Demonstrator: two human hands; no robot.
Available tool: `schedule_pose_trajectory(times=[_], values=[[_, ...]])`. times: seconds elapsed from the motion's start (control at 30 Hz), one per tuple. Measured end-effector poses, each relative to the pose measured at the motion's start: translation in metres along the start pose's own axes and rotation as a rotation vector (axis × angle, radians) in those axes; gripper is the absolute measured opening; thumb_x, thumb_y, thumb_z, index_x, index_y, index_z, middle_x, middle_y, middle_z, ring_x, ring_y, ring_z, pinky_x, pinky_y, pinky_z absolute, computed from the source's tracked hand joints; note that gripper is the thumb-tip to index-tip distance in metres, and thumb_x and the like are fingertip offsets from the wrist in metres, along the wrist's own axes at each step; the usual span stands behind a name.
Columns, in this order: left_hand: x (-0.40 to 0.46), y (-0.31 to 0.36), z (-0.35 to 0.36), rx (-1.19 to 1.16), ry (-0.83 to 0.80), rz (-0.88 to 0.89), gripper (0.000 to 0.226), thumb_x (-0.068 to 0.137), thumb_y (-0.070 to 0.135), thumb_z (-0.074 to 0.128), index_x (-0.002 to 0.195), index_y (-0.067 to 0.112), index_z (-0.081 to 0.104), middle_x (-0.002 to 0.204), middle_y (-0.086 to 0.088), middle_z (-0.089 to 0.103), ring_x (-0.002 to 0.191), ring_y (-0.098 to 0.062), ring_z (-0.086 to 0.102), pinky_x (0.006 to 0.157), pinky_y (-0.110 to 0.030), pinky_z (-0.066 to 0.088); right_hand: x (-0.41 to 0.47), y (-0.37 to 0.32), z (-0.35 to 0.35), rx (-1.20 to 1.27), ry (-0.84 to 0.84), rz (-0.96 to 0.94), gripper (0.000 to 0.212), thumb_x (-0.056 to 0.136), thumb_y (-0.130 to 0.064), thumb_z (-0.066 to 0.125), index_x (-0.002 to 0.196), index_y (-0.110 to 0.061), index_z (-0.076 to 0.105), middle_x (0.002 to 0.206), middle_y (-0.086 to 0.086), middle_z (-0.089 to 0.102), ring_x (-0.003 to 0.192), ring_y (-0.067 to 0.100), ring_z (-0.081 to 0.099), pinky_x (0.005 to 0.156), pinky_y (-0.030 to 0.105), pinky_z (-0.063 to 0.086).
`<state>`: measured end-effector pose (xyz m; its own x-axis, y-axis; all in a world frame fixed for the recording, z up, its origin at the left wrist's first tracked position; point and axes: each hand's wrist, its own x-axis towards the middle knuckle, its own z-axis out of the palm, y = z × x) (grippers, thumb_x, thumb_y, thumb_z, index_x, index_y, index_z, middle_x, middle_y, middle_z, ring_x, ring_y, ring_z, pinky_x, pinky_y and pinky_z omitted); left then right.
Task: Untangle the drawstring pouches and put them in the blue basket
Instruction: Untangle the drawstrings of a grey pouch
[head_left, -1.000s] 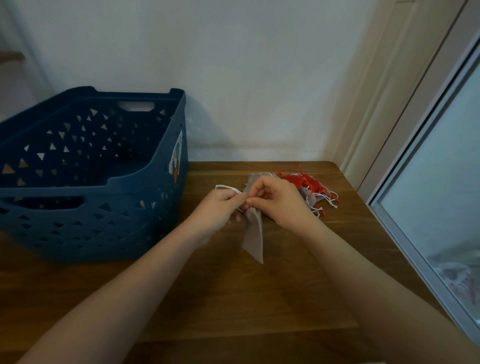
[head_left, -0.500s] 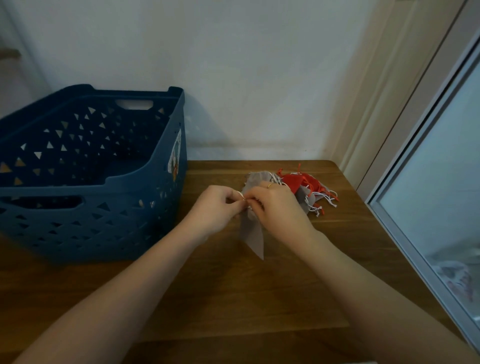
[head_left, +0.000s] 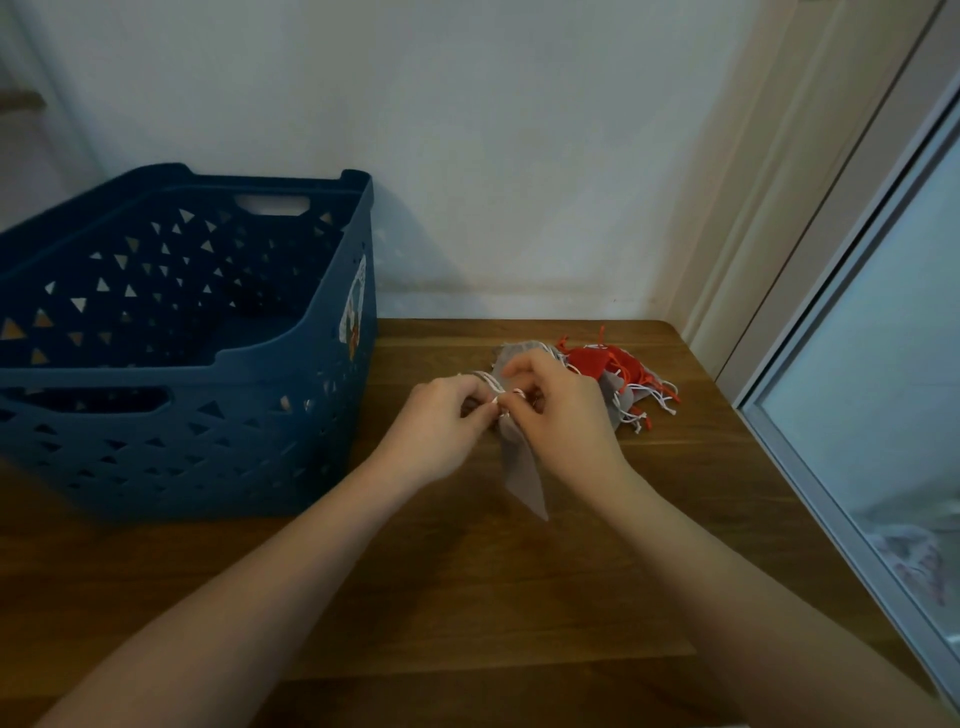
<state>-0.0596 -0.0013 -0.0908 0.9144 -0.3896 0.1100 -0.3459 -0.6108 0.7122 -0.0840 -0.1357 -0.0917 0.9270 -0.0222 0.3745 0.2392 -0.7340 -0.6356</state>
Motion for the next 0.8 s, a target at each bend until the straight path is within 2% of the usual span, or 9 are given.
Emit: schedule_pose_trajectory(times=[0.1, 0.17, 0.23, 0.33, 0.47, 0.53, 0.6, 0.73, 0.8], values=[[0.001, 0.002, -0.002, 0.051, -0.057, -0.012, 0.011, 0.095, 0.021, 0.051, 0.096, 0.028, 0.060, 0.088, 0.011, 0.060, 0.080, -0.001, 0.056, 0.062, -0.015, 0.039, -0.001, 0.004, 0.003, -0.207, -0.031, -0.155, 0.018, 0.090, -0.012, 0.058, 0.107, -0.012, 0.065, 0.096, 0.002, 0.068, 0.089, 0.013, 0.062, 0.080, 0.025, 0.051], [0.002, 0.004, -0.005, 0.112, -0.091, -0.032, 0.010, 0.095, 0.021, 0.051, 0.098, 0.027, 0.059, 0.087, 0.009, 0.059, 0.076, -0.003, 0.055, 0.058, -0.016, 0.038, -0.001, 0.008, 0.005, -0.359, -0.035, -0.304, 0.016, 0.081, -0.004, 0.067, 0.097, -0.007, 0.069, 0.085, 0.009, 0.069, 0.082, 0.025, 0.065, 0.071, 0.037, 0.055], [0.001, 0.006, -0.008, 0.176, -0.105, -0.021, 0.010, 0.095, 0.020, 0.050, 0.089, 0.028, 0.055, 0.080, 0.009, 0.056, 0.070, -0.004, 0.053, 0.055, -0.016, 0.035, -0.001, 0.009, 0.008, -0.470, -0.031, -0.399, 0.021, 0.064, 0.003, 0.077, 0.081, -0.005, 0.069, 0.069, 0.009, 0.065, 0.065, 0.026, 0.063, 0.058, 0.033, 0.054], [0.000, 0.008, -0.008, 0.293, -0.074, 0.013, 0.009, 0.094, 0.021, 0.051, 0.087, 0.025, 0.055, 0.081, 0.006, 0.056, 0.074, -0.008, 0.053, 0.062, -0.020, 0.038, -0.002, 0.006, 0.009, -0.564, 0.009, -0.516, 0.029, 0.048, 0.001, 0.084, 0.068, -0.007, 0.065, 0.062, 0.008, 0.061, 0.056, 0.023, 0.059, 0.053, 0.028, 0.049], [-0.003, 0.007, -0.009, 0.401, 0.038, 0.100, 0.007, 0.093, 0.024, 0.053, 0.099, 0.022, 0.054, 0.087, 0.009, 0.049, 0.080, -0.007, 0.049, 0.068, -0.021, 0.037, -0.001, 0.009, 0.006, -0.602, -0.017, -0.539, 0.030, 0.053, -0.001, 0.084, 0.075, -0.005, 0.066, 0.068, 0.008, 0.062, 0.061, 0.022, 0.060, 0.055, 0.030, 0.051], [-0.003, 0.003, -0.010, 0.394, 0.067, 0.159, 0.009, 0.092, 0.023, 0.054, 0.100, 0.021, 0.053, 0.089, 0.010, 0.047, 0.079, -0.006, 0.047, 0.068, -0.019, 0.036, 0.002, 0.005, 0.003, -0.435, -0.115, -0.400, 0.017, 0.074, -0.004, 0.074, 0.090, -0.005, 0.066, 0.079, 0.007, 0.062, 0.072, 0.020, 0.061, 0.064, 0.030, 0.051], [-0.003, -0.002, -0.009, 0.319, 0.100, 0.195, 0.006, 0.091, 0.022, 0.055, 0.097, 0.021, 0.053, 0.086, 0.013, 0.047, 0.075, -0.002, 0.048, 0.066, -0.016, 0.038, 0.005, -0.001, -0.006, -0.162, -0.233, -0.138, 0.011, 0.092, -0.014, 0.055, 0.099, -0.011, 0.064, 0.082, -0.001, 0.060, 0.071, 0.006, 0.054, 0.066, 0.017, 0.045], [0.000, -0.003, -0.007, 0.043, 0.187, 0.157, 0.008, 0.090, 0.017, 0.057, 0.096, 0.022, 0.054, 0.082, 0.012, 0.056, 0.074, -0.002, 0.058, 0.064, -0.018, 0.050, 0.007, -0.007, -0.017, 0.485, -0.327, 0.255, 0.015, 0.095, -0.008, 0.050, 0.087, -0.009, 0.062, 0.066, 0.000, 0.054, 0.051, 0.006, 0.046, 0.050, 0.015, 0.039], [0.000, -0.001, -0.005, -0.067, 0.212, 0.145, 0.012, 0.091, 0.019, 0.055, 0.099, 0.026, 0.049, 0.088, 0.007, 0.059, 0.073, -0.007, 0.062, 0.065, -0.026, 0.055, 0.007, -0.007, -0.018, 0.584, -0.324, 0.345, 0.016, 0.095, -0.008, 0.048, 0.086, -0.009, 0.061, 0.065, 0.000, 0.053, 0.050, 0.005, 0.046, 0.047, 0.013, 0.037]])
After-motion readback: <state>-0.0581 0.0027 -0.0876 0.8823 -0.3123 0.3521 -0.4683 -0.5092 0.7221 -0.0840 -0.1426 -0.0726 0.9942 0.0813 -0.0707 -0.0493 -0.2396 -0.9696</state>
